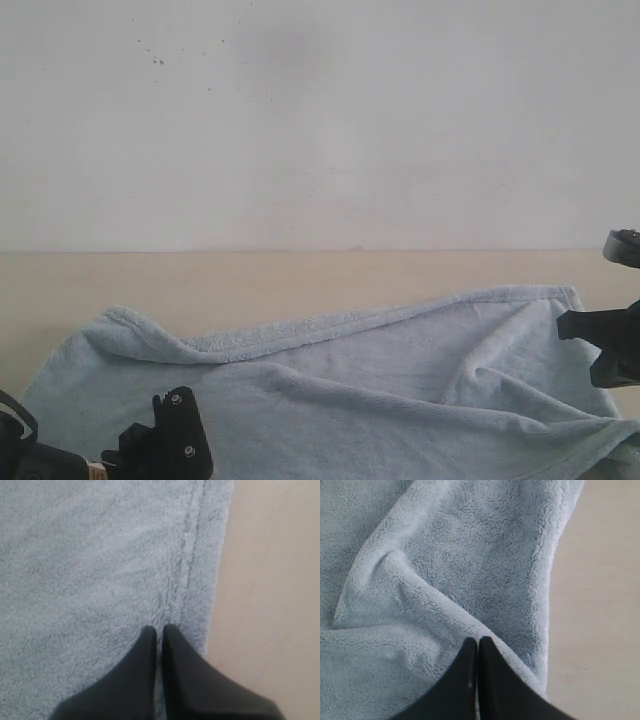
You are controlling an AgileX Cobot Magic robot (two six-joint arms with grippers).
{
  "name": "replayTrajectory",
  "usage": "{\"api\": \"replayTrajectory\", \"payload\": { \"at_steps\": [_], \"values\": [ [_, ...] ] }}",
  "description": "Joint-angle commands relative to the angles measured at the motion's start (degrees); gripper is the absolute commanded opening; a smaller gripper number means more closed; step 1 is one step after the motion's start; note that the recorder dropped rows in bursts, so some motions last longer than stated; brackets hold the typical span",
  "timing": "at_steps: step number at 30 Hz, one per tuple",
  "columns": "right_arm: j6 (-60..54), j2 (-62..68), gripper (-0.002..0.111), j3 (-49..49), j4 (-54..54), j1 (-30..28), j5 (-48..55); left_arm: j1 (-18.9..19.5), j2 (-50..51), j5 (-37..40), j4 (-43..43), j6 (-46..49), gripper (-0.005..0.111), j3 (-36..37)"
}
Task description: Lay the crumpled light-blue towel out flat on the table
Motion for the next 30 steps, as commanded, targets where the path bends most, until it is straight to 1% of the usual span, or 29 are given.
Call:
{"api": "replayTrajectory", "payload": {
  "at_steps": [1,10,13,23,30],
  "values": [
    [-0.6,-0.1,0.0,0.0,0.1,0.1,-0.2,-0.3,0.1,0.0,1.3,-0.2,0.004,-0.1],
    [-0.7,-0.1,0.0,0.0,0.1,0.1,0.9,-0.3,0.1,0.0,1.7,-0.2,0.004,-0.1],
    [-0.7,-0.1,0.0,0.0,0.1,0.1,1.0,-0.3,0.1,1.1,1.6,-0.2,0.004,0.1],
    [-0.7,-0.1,0.0,0.0,1.1,0.1,1.4,-0.3,0.1,12.9,1.4,-0.7,0.004,1.2],
    [-0.7,-0.1,0.0,0.0,1.4,0.1,0.5,-0.3,0.1,23.0,-3.6,-0.7,0.004,1.3]
  ]
}}
